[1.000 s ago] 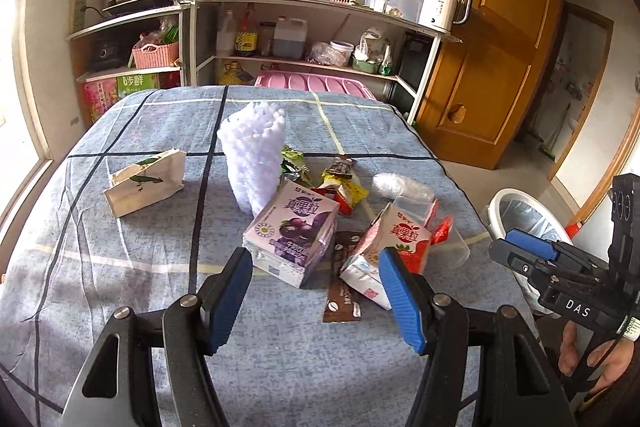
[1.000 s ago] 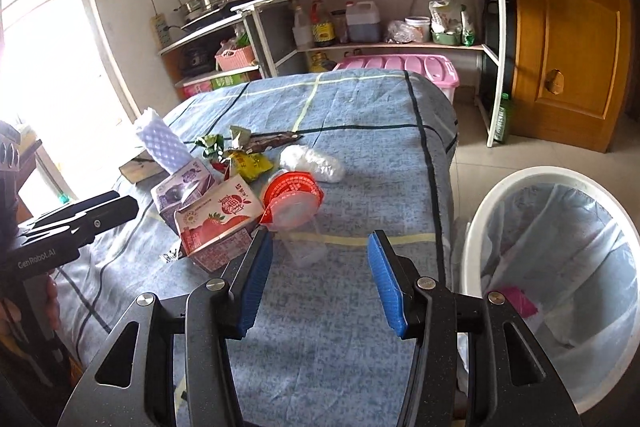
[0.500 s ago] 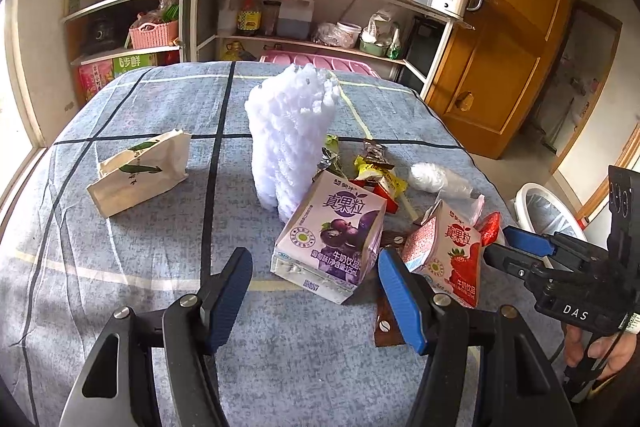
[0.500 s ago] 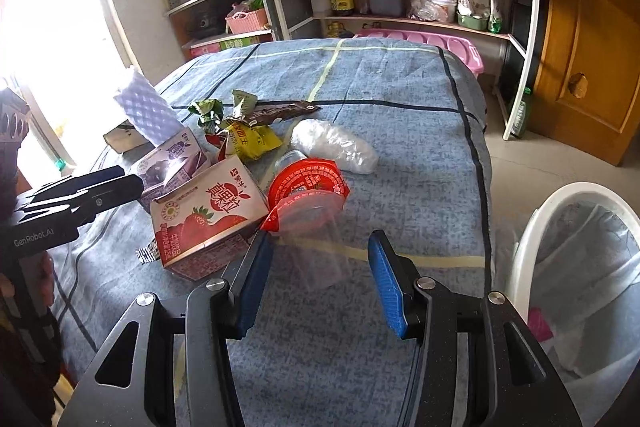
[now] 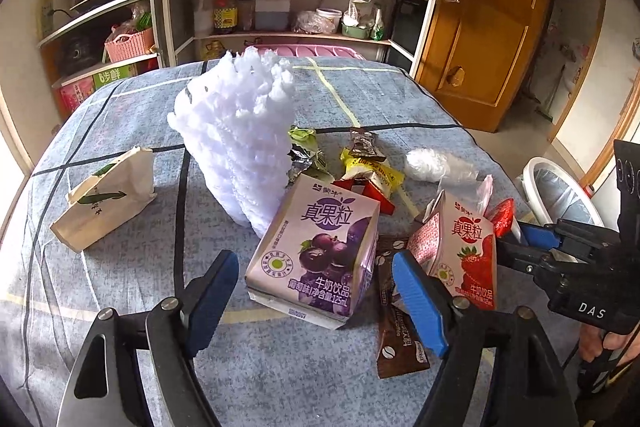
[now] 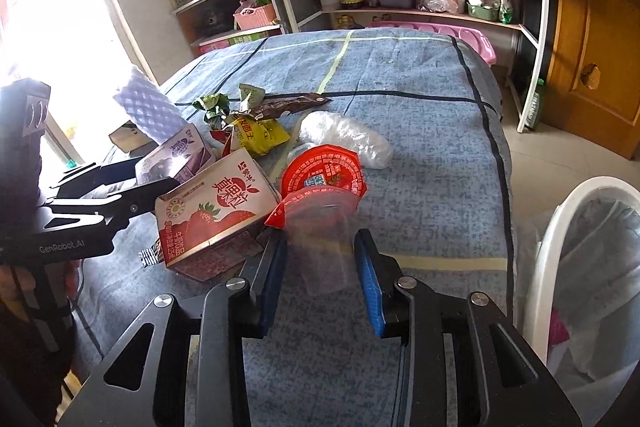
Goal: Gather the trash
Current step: 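Grasp the clear red-lidded cup with the right tool while the left tool grasps the purple grape milk carton, then carry the carton and cup over the bin and open both tools, then move both tools back from the bin to the table, then grasp the strawberry milk carton with the right tool while the left tool grasps the standing white foam net sleeve, then carry the foam sleeve and strawberry carton in both tools over the bin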
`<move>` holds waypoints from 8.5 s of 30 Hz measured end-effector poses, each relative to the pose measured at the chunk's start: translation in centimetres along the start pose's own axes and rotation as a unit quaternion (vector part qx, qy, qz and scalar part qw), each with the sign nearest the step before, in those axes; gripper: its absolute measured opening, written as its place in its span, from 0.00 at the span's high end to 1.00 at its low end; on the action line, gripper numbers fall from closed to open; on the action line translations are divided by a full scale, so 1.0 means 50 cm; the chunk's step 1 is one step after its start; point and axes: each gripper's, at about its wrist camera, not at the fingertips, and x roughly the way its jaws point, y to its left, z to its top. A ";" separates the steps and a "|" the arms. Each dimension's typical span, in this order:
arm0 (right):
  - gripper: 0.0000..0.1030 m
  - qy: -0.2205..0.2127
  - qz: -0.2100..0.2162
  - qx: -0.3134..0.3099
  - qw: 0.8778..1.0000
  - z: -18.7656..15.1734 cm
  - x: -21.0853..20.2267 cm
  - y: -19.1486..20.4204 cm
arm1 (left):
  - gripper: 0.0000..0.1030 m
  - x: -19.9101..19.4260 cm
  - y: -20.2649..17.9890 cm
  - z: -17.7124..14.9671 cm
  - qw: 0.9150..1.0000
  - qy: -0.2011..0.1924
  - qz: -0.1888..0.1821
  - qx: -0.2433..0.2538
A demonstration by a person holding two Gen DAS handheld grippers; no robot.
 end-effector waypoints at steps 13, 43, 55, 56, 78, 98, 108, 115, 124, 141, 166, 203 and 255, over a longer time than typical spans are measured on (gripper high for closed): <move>0.70 -0.014 0.006 0.015 1.000 -0.004 -0.014 -0.007 | 0.36 0.015 -0.001 0.000 1.000 0.011 0.004 0.005; 0.70 -0.088 0.006 0.042 0.995 -0.034 -0.156 -0.031 | 0.37 -0.153 -0.094 0.004 0.996 -0.075 -0.026 0.026; 0.70 -0.116 -0.051 0.080 0.989 -0.077 -0.264 -0.127 | 0.37 -0.130 -0.273 0.027 0.987 -0.075 -0.112 0.084; 0.70 -0.117 -0.055 0.083 0.988 -0.080 -0.270 -0.136 | 0.37 -0.125 -0.290 0.028 0.986 -0.073 -0.120 0.089; 0.70 -0.061 -0.170 0.164 0.970 -0.170 -0.294 -0.375 | 0.37 0.058 -0.586 0.023 0.968 0.015 -0.187 0.164; 0.46 -0.070 -0.168 0.168 0.969 -0.176 -0.308 -0.340 | 0.37 0.002 -0.510 0.023 0.975 -0.003 -0.181 0.131; 0.46 -0.094 -0.116 0.130 0.980 -0.127 -0.301 -0.223 | 0.36 -0.090 -0.376 0.025 0.986 -0.046 -0.140 0.080; 0.46 -0.084 -0.074 0.105 0.988 -0.099 -0.253 -0.133 | 0.36 -0.143 -0.255 0.013 0.992 -0.073 -0.101 0.036; 0.46 -0.060 -0.009 0.079 0.995 -0.068 -0.169 -0.025 | 0.33 -0.173 -0.102 -0.026 0.996 -0.079 -0.036 -0.006; 0.36 -0.009 0.041 0.095 0.995 0.004 -0.006 0.103 | 0.33 -0.140 0.086 -0.066 0.997 -0.050 0.015 -0.064; 0.63 0.000 0.001 0.138 0.990 0.039 0.036 0.109 | 0.33 -0.059 0.116 -0.059 0.997 -0.003 -0.008 -0.075; 0.42 -0.008 -0.096 0.148 0.984 0.043 0.028 0.090 | 0.57 -0.039 0.110 -0.059 0.996 0.011 -0.022 -0.083; 0.44 -0.153 -0.083 0.202 0.964 -0.107 -0.330 -0.196 | 0.76 -0.083 -0.355 0.055 0.982 -0.032 -0.175 0.065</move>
